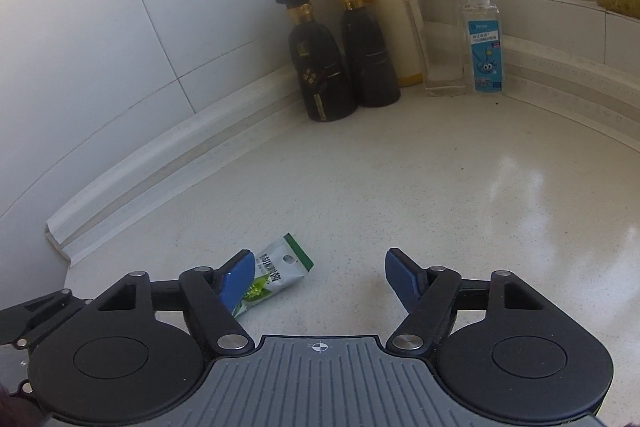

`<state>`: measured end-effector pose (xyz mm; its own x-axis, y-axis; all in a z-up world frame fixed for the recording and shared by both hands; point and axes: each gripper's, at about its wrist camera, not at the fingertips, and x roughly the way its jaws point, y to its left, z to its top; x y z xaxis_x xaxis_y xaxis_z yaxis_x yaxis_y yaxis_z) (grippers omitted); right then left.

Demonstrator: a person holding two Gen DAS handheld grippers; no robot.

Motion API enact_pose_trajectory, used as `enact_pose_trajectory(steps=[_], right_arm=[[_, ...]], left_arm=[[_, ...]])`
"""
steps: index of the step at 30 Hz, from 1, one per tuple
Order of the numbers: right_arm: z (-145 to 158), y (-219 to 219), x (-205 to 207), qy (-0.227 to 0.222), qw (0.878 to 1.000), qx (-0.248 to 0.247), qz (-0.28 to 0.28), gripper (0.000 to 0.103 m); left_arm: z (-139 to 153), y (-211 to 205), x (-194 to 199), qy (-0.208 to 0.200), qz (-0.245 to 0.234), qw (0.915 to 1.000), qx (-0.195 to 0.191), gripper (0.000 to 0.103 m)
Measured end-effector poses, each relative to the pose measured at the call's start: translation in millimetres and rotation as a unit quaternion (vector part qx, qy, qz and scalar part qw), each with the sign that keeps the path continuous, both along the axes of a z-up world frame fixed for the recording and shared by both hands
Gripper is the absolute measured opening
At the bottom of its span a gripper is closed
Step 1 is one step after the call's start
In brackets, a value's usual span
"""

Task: Collect trash
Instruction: 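Move the open left tool up toward the green snack packet on the counter, then close the left tool on the green snack packet and lift it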

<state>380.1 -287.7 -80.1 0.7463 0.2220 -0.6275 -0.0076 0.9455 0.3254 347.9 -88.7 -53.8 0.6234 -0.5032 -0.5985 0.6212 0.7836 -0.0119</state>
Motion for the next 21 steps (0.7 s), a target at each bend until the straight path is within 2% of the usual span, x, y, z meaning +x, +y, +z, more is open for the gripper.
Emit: enact_pose_trajectory(steps=[4,7,9,14,16,18,21], right_arm=[[-3,4,5,-0.008,1.000,0.002,0.004,0.058],[-4,7,8,-0.011,1.000,0.007,0.010,0.050],[-5,10,9,-0.011,1.000,0.009,0.014,0.038],[-9,17,12,-0.008,0.999,0.032,0.028,0.020],[-8,18,11,-0.007,0.999,0.031,0.026,0.016],[-7,15,11,0.001,0.999,0.041,0.024,0.008],[-4,11,7,0.009,0.997,0.071,0.027,0.002]], left_arm=[[-6,-1,7,0.012,0.004,0.9999,-0.003,0.053],[-9,-3,10,0.006,0.007,1.0000,-0.004,0.051],[-9,-4,10,0.002,0.008,1.0000,-0.003,0.047],[-9,-8,14,-0.005,0.009,0.9999,0.002,0.039],[-9,-7,14,-0.010,0.014,0.9998,0.006,0.028],[-8,-4,14,-0.007,0.014,0.9999,0.004,0.023],[-7,2,12,-0.001,0.016,0.9999,0.004,0.018]])
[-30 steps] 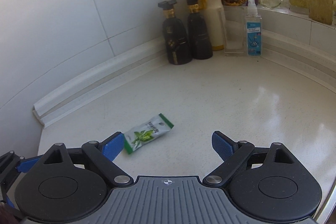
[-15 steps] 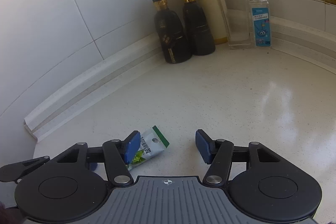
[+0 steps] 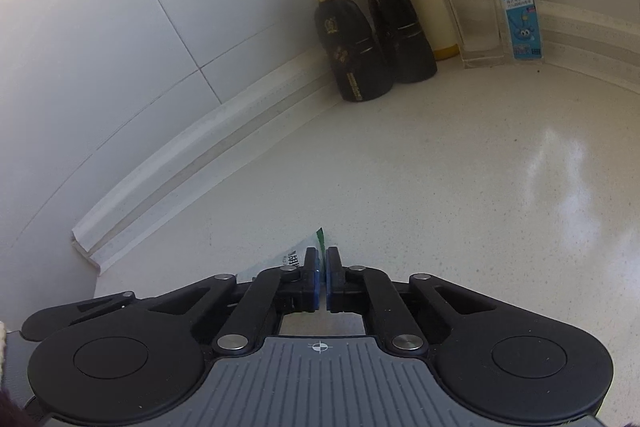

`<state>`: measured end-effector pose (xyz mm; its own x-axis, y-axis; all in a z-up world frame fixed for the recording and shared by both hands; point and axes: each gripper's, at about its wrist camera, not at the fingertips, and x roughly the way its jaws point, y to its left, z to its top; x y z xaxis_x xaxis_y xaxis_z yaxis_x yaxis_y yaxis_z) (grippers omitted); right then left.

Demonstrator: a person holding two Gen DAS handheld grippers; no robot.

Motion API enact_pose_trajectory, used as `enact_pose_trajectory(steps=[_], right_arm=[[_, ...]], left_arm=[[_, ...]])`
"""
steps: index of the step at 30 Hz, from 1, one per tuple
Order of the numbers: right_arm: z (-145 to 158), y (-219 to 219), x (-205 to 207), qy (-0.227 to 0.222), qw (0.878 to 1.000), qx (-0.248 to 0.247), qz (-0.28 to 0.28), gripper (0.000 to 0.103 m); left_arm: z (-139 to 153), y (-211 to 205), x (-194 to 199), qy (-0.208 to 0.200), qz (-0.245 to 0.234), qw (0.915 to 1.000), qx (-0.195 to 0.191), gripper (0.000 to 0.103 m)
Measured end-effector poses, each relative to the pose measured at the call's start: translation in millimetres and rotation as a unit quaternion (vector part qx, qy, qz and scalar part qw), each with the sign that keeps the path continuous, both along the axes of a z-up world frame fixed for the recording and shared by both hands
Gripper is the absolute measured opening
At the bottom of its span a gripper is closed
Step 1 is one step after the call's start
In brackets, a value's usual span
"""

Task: Collect trash
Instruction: 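Close the left tool on the green snack packet and lift it, then carry the green packet with the left tool over the bin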

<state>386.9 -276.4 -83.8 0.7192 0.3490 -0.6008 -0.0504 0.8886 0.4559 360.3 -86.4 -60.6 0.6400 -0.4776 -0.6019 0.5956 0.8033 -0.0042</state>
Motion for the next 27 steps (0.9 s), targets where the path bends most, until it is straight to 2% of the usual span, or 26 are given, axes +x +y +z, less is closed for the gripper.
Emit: enact_pose_trajectory(steps=[2,6,9,21,27], right_arm=[[5,2,-6,-0.002,1.000,0.014,0.004,0.001],[18,14,-18,-0.012,1.000,0.011,0.013,0.001],[34,27,-29,-0.023,0.999,0.016,0.029,0.001],[88,99,-77,-0.055,0.994,-0.004,0.094,0.001],[89,160,-114,-0.054,0.986,-0.017,0.155,0.001]], left_arm=[[1,3,-4,0.000,0.003,1.0000,0.002,0.015],[5,13,-15,0.002,0.011,0.9999,-0.004,0.012],[13,24,-24,0.003,0.010,0.9999,-0.011,0.001],[39,100,-67,-0.011,0.055,0.9977,-0.038,0.001],[30,157,-100,-0.002,0.090,0.9949,-0.046,0.001]])
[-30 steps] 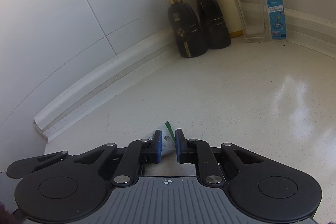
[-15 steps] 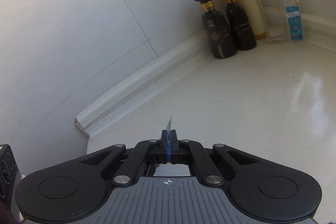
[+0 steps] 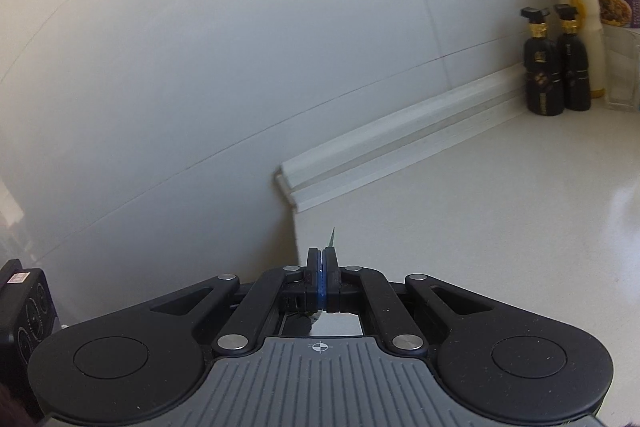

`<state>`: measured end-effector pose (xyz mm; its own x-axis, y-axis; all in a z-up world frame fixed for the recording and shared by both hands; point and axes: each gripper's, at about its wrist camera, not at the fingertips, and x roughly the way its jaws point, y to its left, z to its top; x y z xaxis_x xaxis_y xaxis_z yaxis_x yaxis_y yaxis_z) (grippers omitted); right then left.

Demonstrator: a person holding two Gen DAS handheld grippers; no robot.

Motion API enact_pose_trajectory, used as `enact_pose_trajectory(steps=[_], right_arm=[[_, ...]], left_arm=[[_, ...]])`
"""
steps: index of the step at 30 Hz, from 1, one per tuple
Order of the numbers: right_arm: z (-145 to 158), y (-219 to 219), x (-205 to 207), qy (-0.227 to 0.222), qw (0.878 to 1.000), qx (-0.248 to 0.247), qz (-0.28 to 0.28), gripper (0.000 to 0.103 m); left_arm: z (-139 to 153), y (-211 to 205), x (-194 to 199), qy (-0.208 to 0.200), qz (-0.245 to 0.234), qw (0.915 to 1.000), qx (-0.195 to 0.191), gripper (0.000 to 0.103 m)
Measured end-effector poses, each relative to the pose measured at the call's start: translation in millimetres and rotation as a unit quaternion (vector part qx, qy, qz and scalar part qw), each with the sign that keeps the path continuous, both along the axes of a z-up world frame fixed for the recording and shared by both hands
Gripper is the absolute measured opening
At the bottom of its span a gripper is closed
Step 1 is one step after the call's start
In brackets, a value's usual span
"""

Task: Collect trash
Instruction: 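Carry the green packet with the left tool over the bin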

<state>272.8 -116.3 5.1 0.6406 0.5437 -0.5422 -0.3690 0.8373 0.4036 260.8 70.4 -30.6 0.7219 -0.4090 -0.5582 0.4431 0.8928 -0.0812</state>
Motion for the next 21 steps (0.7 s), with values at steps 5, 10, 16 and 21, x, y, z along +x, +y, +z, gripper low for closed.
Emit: enact_pose_trajectory(steps=[5,10,16,21], right_arm=[[-29,57,-28,0.026,0.998,-0.018,0.046,0.001],[-73,94,-43,0.074,0.994,-0.024,0.073,0.001],[-134,115,-55,0.123,0.988,-0.036,0.082,0.001],[-177,122,-51,0.141,0.987,-0.030,0.074,0.003]], left_arm=[[-28,48,-30,0.029,0.030,0.9991,0.004,0.001],[-68,85,-49,0.073,0.057,0.9957,0.004,0.001],[-119,100,-58,0.122,0.069,0.9901,0.003,0.001],[-159,105,-48,0.152,0.080,0.9849,-0.017,0.006]])
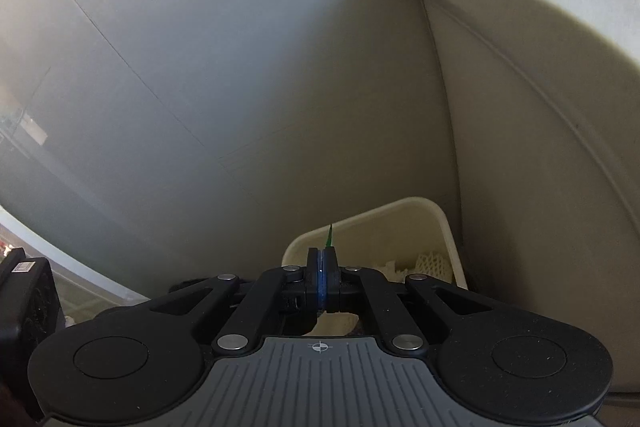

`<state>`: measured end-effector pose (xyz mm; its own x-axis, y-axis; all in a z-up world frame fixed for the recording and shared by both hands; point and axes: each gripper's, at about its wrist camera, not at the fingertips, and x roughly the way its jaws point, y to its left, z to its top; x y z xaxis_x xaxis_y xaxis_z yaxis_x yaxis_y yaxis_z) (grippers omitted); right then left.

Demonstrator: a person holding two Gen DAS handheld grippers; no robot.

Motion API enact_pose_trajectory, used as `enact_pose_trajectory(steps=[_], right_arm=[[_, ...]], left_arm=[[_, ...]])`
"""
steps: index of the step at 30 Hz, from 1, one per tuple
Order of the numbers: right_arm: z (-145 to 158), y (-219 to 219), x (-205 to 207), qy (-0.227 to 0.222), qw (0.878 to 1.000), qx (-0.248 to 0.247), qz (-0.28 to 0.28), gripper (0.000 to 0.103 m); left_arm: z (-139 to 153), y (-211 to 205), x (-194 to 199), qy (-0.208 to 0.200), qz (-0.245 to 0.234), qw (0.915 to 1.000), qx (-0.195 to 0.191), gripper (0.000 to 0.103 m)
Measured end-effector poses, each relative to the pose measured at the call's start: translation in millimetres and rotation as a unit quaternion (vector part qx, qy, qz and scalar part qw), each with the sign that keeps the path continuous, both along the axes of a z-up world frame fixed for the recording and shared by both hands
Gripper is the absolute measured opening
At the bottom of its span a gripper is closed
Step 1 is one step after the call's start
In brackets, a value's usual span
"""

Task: Collect trash
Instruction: 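Carry the green packet with the left tool over the bin, then open the left tool to drop the green packet into the bin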

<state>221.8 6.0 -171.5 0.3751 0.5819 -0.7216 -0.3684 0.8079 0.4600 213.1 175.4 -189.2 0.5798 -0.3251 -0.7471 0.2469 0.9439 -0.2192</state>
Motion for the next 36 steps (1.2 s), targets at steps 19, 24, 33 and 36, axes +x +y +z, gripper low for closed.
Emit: enact_pose_trajectory(steps=[19,24,33,36], right_arm=[[-4,-24,-19,-0.029,0.999,-0.019,-0.018,0.043],[42,-42,-55,-0.087,0.996,-0.010,-0.020,0.058],[108,-92,-130,-0.171,0.981,-0.028,-0.089,0.085],[121,-107,-151,-0.175,0.975,-0.052,-0.124,0.092]], left_arm=[[15,-17,-3,0.006,0.075,0.9965,0.038,0.067],[58,-25,-33,-0.024,0.092,0.9940,0.054,0.075],[118,-48,-95,-0.044,0.119,0.9908,0.048,0.102],[130,-54,-108,-0.039,0.117,0.9910,0.051,0.102]])
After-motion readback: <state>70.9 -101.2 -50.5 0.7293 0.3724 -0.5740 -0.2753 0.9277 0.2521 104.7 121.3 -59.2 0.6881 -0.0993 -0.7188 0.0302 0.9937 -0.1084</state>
